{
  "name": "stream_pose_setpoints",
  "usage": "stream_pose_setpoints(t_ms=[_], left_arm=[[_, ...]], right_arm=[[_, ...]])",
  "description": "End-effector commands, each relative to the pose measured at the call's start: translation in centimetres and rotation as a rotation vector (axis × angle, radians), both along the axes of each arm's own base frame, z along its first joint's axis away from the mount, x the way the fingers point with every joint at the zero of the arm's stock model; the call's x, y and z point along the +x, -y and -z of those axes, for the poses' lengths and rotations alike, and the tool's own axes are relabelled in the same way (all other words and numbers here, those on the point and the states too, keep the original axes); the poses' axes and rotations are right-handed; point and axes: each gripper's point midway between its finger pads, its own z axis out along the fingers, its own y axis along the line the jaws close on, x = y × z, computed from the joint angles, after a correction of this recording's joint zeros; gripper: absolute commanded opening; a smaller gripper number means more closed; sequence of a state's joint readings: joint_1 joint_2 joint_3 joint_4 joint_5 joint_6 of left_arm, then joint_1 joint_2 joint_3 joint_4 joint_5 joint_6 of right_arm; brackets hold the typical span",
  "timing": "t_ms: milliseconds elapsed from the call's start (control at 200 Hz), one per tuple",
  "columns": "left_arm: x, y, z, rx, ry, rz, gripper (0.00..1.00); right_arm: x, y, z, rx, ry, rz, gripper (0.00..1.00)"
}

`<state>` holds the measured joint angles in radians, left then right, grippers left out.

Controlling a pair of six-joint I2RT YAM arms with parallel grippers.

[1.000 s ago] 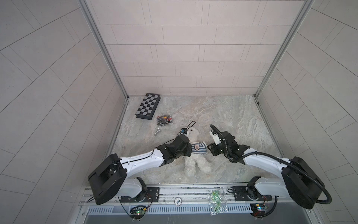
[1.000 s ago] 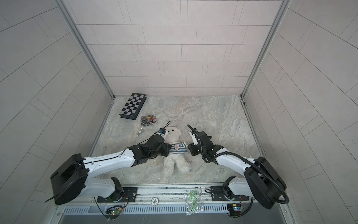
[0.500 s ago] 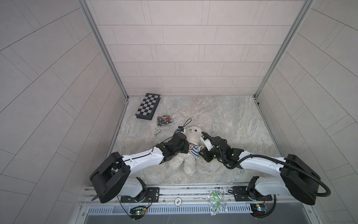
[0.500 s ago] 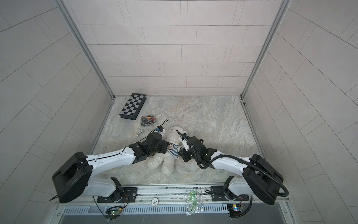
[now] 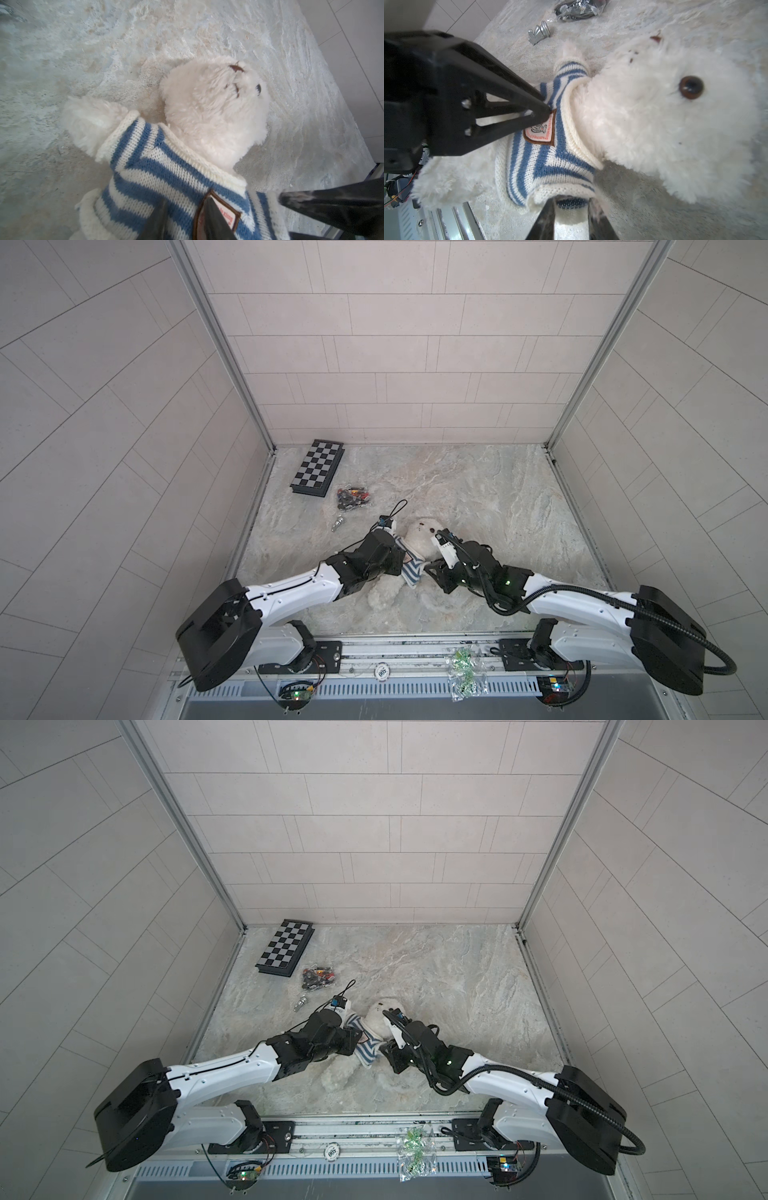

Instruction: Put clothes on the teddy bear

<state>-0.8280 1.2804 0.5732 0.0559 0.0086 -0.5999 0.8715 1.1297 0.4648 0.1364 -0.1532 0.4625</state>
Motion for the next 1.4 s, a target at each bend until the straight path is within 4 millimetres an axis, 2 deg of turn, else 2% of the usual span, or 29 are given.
stream_pose_setpoints(t_ms=[0, 160, 265, 481, 736, 941, 1111, 1292, 1397], left_arm=[[-0.5, 0.0, 1.3, 0.007, -0.031, 0.005, 0.27], [-0.6, 0.0, 1.8, 0.006, -0.046, 0.01, 0.2], [-0.6, 0.0, 1.9, 0.006, -0.049, 0.011, 0.18], [-0.9, -0.2, 2.1, 0.002, -0.056, 0.009, 0.13], [-1.1, -0.3, 2.5, 0.005, -0.068, 0.009, 0.09], [-1.1, -0.5, 2.9, 0.003, -0.07, -0.003, 0.07], [-1.3, -0.5, 3.2, -0.009, -0.079, -0.005, 0.06], [-1.6, -0.8, 3.6, -0.013, -0.088, -0.011, 0.07], [-1.8, -0.8, 3.9, -0.016, -0.094, -0.01, 0.07]], right_arm=[[-0.1, 1.6, 0.5, -0.05, 0.028, 0.033, 0.26], [-0.3, 1.8, 0.7, -0.041, 0.033, 0.035, 0.12], [-0.5, 1.2, 0.8, -0.033, 0.024, 0.018, 0.07], [-0.1, -0.3, 0.4, -0.013, 0.036, -0.004, 0.05], [0.3, -2.3, 1.3, 0.001, -0.003, -0.036, 0.04], [-0.5, -3.7, 2.1, 0.009, -0.037, -0.072, 0.09], [-0.8, -5.1, 2.5, 0.046, -0.071, -0.084, 0.21], [0.0, -4.9, 2.6, 0.074, -0.057, -0.023, 0.35], [0.5, -4.8, 2.7, 0.084, -0.021, -0.007, 0.39]])
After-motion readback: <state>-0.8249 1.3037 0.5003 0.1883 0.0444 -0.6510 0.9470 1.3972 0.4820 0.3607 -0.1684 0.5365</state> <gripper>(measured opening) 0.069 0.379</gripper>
